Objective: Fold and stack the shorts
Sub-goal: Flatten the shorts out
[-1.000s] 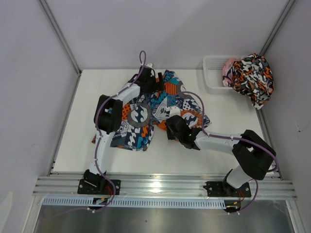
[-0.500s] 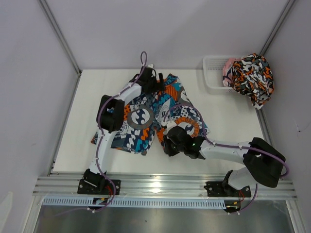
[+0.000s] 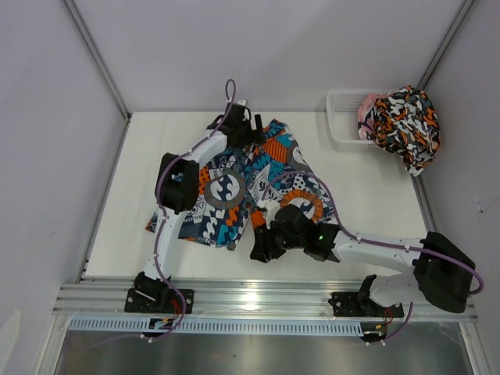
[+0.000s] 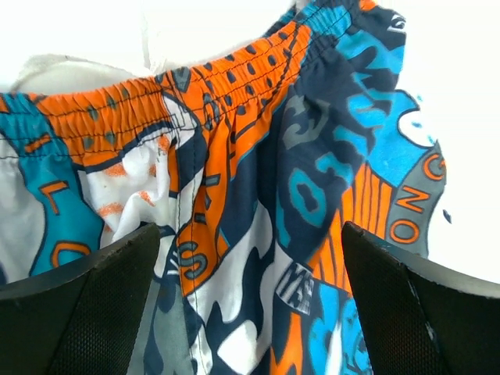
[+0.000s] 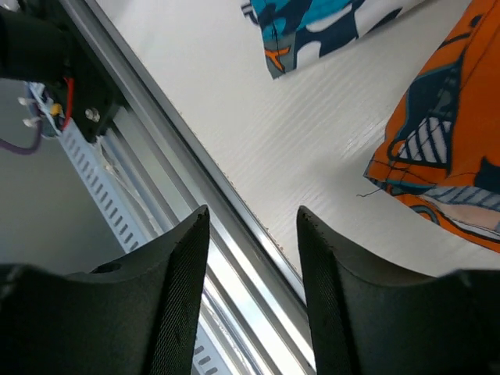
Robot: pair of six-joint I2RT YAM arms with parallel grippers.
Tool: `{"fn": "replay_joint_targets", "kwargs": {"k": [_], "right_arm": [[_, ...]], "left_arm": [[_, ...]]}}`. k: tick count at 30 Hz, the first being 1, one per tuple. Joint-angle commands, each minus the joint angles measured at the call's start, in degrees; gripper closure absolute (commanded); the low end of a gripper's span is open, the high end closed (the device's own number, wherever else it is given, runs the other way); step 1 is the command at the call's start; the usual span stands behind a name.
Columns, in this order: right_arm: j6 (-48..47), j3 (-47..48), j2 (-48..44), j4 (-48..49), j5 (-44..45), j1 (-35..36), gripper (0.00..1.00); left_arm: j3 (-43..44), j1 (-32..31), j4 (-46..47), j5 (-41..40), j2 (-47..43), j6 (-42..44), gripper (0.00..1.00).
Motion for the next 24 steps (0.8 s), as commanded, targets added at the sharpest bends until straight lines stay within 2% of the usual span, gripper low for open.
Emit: {"fn": "replay_joint_targets", "kwargs": {"k": [1,4,8,10,13,14,18,20,24], "right_arm": [[1.58,0.15,-4.26,-1.05,-1.5,-3.21,0.5],[2.02,0.41,-6.72,-2.37,-0.45,-5.5,0.5],[3.86,0.76,-7.08,-2.99,3.94,-8.84,0.52],[5.96,0.68,-6.29,-3.95,8.49,-12.26,0.54],[8.08,0.15,-6.02,-5.1,9.66,-18.41,0.56],[8.69,-0.2,-6.2,-5.18,8.88,-23.05,0.57],[7.91,0.67,-5.76,-5.62,4.66,-29.67,0.58],[7.29,1.73,-4.8,-5.97,3.6,-29.42,0.57],[7.03,4.19,-2.16,-9.13,6.84,-29.58,0.55]], "left_arm": [[5.62,0.66,-2.47,1.32,-2.99,1.64,0.01],[8.62,0.66,-5.9,2.19,-5.45,2.52,0.01],[6.17,1.89,-6.44,2.02,-10.37,2.79,0.01],[2.14,3.64,-5.65,1.06,-13.45,2.7,0.01],[-4.01,7.06,-4.16,0.09,-16.7,2.53,0.01],[-5.34,7.86,-3.89,-1.56,-17.41,2.79,0.01],[-12.02,11.47,-2.23,-8.59,-20.13,4.02,0.01],[-13.88,13.49,-1.34,-9.32,-20.22,3.76,0.01],[-13.71,16.92,-0.72,-7.82,-17.51,2.44,0.01]]}}
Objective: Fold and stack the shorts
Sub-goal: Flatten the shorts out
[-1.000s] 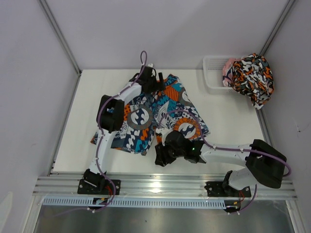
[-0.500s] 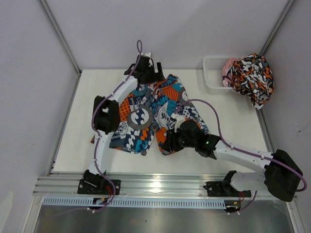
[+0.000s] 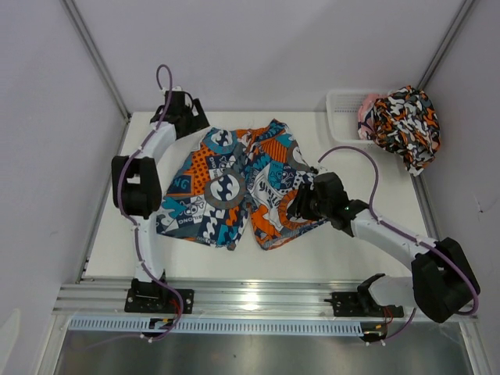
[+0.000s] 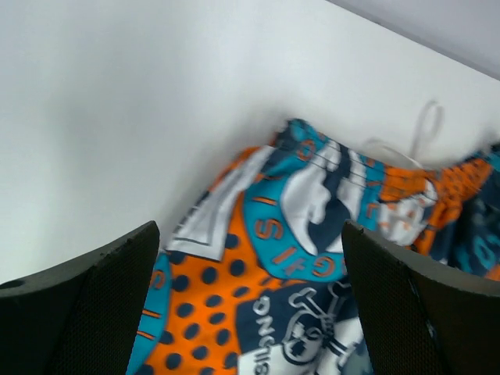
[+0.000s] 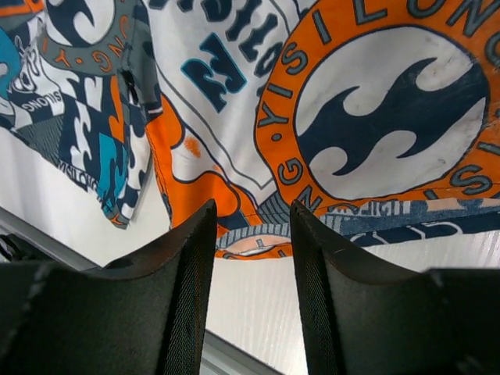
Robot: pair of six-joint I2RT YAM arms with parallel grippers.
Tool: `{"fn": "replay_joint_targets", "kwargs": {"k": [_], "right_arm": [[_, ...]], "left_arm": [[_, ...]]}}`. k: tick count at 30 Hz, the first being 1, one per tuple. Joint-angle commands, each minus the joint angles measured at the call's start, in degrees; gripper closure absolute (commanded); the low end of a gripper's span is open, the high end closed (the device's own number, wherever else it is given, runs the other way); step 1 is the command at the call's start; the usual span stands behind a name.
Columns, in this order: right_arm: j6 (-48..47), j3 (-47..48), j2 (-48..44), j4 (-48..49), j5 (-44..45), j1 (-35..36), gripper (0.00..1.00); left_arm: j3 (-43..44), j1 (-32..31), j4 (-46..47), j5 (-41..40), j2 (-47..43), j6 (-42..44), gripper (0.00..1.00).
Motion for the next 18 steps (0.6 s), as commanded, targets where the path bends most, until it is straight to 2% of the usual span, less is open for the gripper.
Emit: {"fn": "replay_joint_targets", "kwargs": {"k": [1,4,9,13,18], "right_arm": [[0.06,2.58,2.01,-2.34,1.19,-1.33,0.56],[0.24,1.09,2.63,-1.91,1.01,-5.71,0.6],[-0.47,-0.59,2.81,-1.73,0.66,-9.86,0.65],[-1.26,-1.64,2.72,-1.73,0.4,-11.97,0.66],[-1.61,-3.14,3.34,-1.46,-0.04,-15.13,0.67]], "left_arm": [[0.85,1.05,1.7,-1.18,0.9,0.21,0.01],[2.87,1.23,1.79,-1.62,3.97,1.0,0.02],[12.34,1.32,-0.23,-0.22,11.0,1.79,0.04],[17.63,1.32,-0.41,6.36,16.46,2.4,0.07],[19.22,1.5,0.82,9.36,19.71,2.23,0.11]]}}
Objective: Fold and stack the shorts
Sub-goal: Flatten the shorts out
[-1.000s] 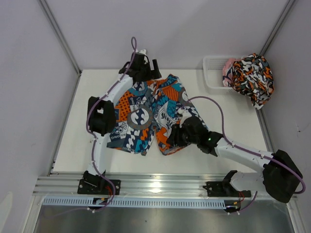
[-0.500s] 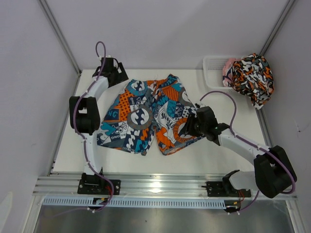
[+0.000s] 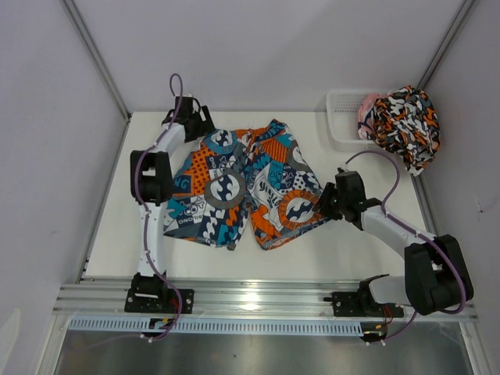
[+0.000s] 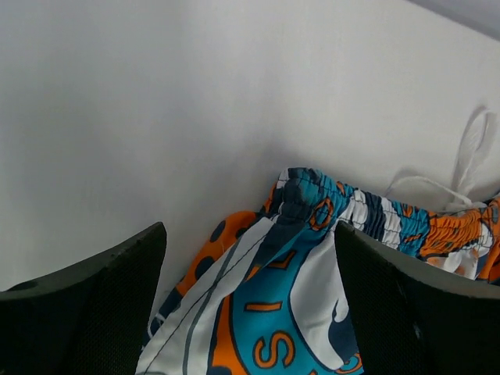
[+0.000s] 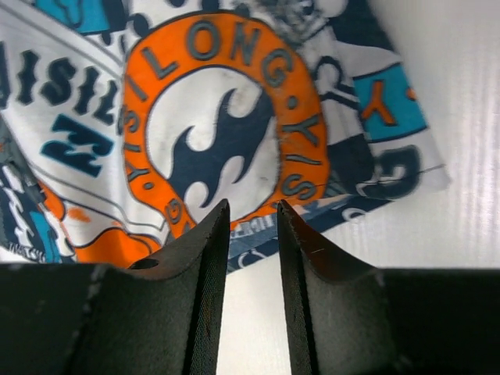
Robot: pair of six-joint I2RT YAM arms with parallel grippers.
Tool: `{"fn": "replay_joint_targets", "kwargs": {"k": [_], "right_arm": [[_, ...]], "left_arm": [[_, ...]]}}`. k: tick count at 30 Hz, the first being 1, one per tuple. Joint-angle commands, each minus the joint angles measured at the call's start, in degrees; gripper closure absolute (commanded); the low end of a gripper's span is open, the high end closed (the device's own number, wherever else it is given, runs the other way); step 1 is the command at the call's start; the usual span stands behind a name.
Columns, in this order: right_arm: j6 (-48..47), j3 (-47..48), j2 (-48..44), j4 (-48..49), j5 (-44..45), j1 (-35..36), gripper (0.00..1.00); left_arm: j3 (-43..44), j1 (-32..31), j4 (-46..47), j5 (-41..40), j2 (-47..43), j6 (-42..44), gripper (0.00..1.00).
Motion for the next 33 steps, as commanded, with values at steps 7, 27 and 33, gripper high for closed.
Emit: {"fn": "replay_joint_targets", "kwargs": {"k": [7,27,33], "right_arm": [[-0.67,-1.97,1.17,0.33,-0.13,-4.86,0.69],[-2.51,16.1,22.77,-1.86,5.66,-6.97,0.81],[-5.5,28.7,30.09,-5.38,8.13,-7.5,0.75]], "left_arm": [[7.64,-0.08,0.92,9.13,5.59,-1.85,0.28],[-19.59,6.06,20.43,5.97,-11.25,-12.13,1.0],[-35.15,8.1,27.2,0.26,-21.46,-14.06,1.0]]}}
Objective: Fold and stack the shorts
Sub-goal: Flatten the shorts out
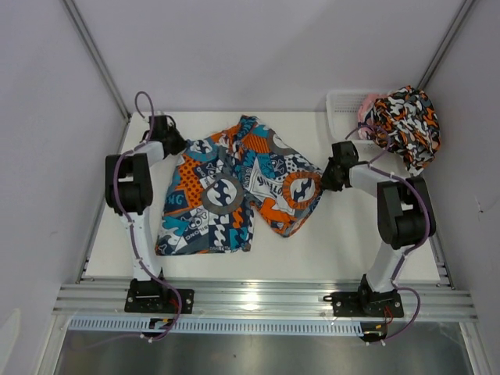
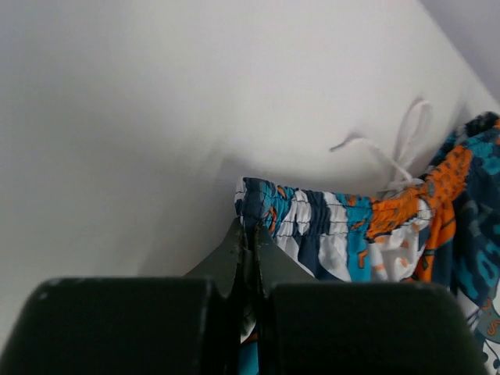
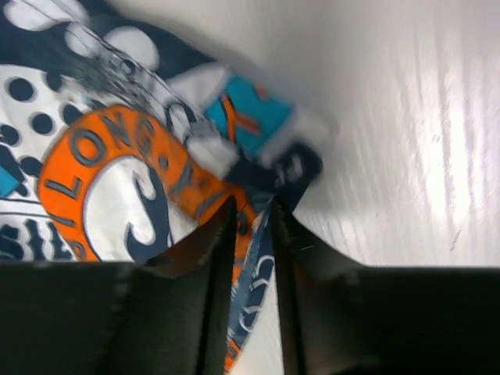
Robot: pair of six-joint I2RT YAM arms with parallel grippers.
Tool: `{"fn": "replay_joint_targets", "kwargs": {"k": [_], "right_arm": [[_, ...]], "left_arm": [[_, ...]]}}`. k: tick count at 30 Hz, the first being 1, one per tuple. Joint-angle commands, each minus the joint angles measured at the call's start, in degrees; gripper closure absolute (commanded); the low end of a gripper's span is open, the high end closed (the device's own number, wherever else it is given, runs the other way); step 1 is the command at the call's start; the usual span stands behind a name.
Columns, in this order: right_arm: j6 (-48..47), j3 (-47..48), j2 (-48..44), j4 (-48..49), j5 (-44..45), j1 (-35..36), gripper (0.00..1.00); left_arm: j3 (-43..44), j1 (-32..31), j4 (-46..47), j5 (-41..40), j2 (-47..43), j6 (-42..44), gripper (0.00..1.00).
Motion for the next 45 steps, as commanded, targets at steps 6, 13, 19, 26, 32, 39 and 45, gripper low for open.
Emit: {"fn": "replay_joint_targets", "kwargs": {"k": [6,13,19,26,32,39,45], "right_arm": [[-5.71,5.81,-7.29,-4.58,4.73,3.99,0.33],[-4.58,2.82,-16.88,-7.75,-2.38,15.66,0.27],[-2.73,4.23,-10.39,-5.57,-5.54,17.63,0.36],[-2.38,6.51,-2.83,-4.85,-6.87,18.24,0.61],[-1.85,7.83,3.32,-6.34,-5.11,16.31,0.71],[-4.22,15.2,11.22,-8.18,-6.95,9.9,0.72],[-5.54,30.73,23.51,-11.79,-9.32,5.32,0.72]], "left_arm": [[-12.26,0.79,11.14,-4.42,-11.82,-4.35,1.0],[-13.39,0.71,10.7,-5.73,-12.51,-4.18,1.0],[-14.19,0.71,10.18,-6.0,-13.57,-3.82,1.0],[-15.07,0.71,10.27,-6.0,-14.36,-3.91,1.0],[-16.47,0.71,10.0,-6.7,-16.03,-4.44,1.0],[-19.37,0.44,10.79,-6.62,-17.26,-6.46,1.0],[-24.63,-2.02,13.76,-9.25,-19.89,-11.46,1.0]]}}
